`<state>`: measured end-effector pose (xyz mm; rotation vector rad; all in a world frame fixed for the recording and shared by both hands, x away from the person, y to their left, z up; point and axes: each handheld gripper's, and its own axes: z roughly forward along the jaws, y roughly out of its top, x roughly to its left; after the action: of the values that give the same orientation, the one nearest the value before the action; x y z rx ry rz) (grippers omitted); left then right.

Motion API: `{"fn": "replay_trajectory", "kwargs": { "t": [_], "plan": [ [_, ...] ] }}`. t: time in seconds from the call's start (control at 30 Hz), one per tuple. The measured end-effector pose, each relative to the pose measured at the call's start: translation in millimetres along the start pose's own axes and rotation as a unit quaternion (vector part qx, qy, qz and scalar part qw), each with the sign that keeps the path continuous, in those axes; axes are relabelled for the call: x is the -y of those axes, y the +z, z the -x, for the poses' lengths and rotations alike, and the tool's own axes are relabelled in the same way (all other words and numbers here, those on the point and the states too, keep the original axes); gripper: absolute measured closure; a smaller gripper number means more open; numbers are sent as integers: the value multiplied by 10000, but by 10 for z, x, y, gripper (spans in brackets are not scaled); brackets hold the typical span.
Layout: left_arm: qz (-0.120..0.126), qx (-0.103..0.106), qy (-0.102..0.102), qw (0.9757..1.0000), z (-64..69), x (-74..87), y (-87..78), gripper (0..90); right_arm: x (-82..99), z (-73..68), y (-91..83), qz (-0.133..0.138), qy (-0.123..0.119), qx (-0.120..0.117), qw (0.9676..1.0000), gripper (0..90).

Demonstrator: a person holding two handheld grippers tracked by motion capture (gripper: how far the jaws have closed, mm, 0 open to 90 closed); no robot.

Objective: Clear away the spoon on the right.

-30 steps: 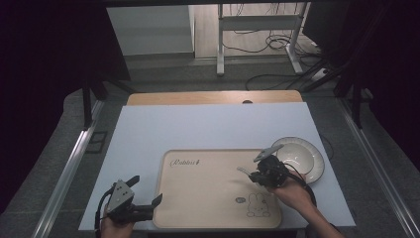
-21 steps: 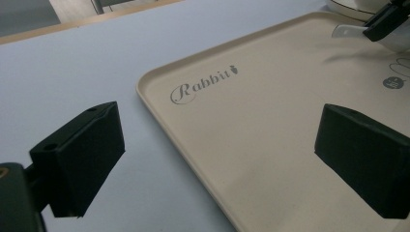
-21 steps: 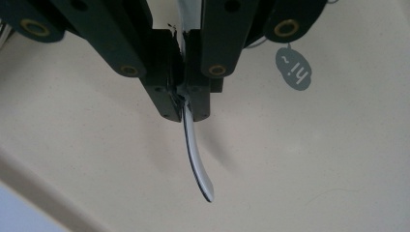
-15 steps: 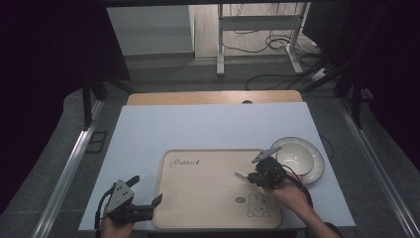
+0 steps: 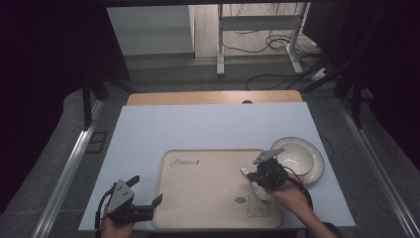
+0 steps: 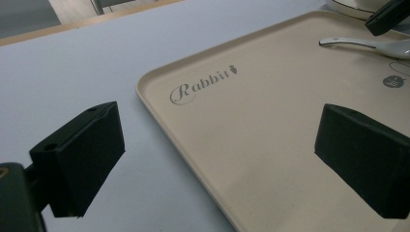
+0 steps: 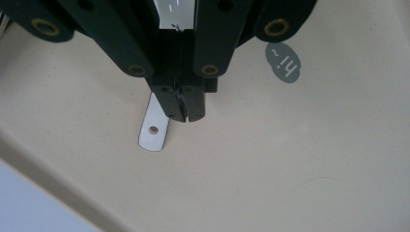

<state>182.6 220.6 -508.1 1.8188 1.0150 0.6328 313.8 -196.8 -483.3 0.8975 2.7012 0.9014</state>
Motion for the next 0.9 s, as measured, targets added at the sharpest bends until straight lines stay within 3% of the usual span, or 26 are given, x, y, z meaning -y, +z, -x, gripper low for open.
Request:
{"fn": "replay_trajectory", "kwargs": {
  "t": [0.23, 0.53, 0.73, 0.9],
  "plan": [
    [4, -9, -4, 10000, -1, 0, -2, 36, 58, -15, 53, 204, -82, 50, 9997, 899],
    [3, -1, 5, 10000, 3, -1, 0, 36, 107, -33, 162, 161, -188, 35, 9997, 899],
    [16, 14, 16, 10000, 12, -7, -4, 35, 126, -24, 186, 118, -219, 232, 9994, 899],
    [18, 11, 14, 10000, 11, -8, -5, 36, 154, 26, 163, 145, -92, 298, 9994, 898]
  ]
}}
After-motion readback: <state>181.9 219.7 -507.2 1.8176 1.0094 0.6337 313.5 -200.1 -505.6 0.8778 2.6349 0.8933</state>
